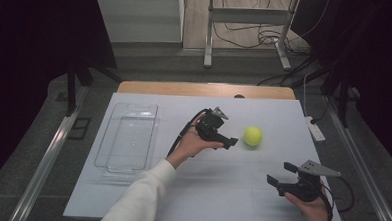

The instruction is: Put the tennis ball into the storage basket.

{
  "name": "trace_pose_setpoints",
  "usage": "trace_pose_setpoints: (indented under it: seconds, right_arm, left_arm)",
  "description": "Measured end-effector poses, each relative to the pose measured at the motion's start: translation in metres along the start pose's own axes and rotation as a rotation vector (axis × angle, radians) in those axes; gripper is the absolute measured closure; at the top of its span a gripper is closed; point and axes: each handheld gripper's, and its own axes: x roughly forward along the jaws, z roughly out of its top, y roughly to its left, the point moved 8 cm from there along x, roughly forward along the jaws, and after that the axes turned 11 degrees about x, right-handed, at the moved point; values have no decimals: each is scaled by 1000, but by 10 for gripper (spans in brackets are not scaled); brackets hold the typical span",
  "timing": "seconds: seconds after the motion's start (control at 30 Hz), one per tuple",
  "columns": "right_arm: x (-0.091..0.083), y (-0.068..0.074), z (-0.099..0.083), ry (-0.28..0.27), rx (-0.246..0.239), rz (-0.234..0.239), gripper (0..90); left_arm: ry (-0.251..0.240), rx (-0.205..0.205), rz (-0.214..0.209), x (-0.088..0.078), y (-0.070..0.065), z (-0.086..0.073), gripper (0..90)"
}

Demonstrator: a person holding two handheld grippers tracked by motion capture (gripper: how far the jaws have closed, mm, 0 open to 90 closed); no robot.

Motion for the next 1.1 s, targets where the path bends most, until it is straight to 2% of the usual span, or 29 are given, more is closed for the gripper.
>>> trace_pose_setpoints:
  seconds: [0.93,1.1]
  right_arm:
    - [0,0,0,0,1,1,106]
    - [0,0,0,0,2,0,106]
  left_arm:
    - [9,8,-9,17,7,13,116]
    - [3,20,-25,21,6,17,115]
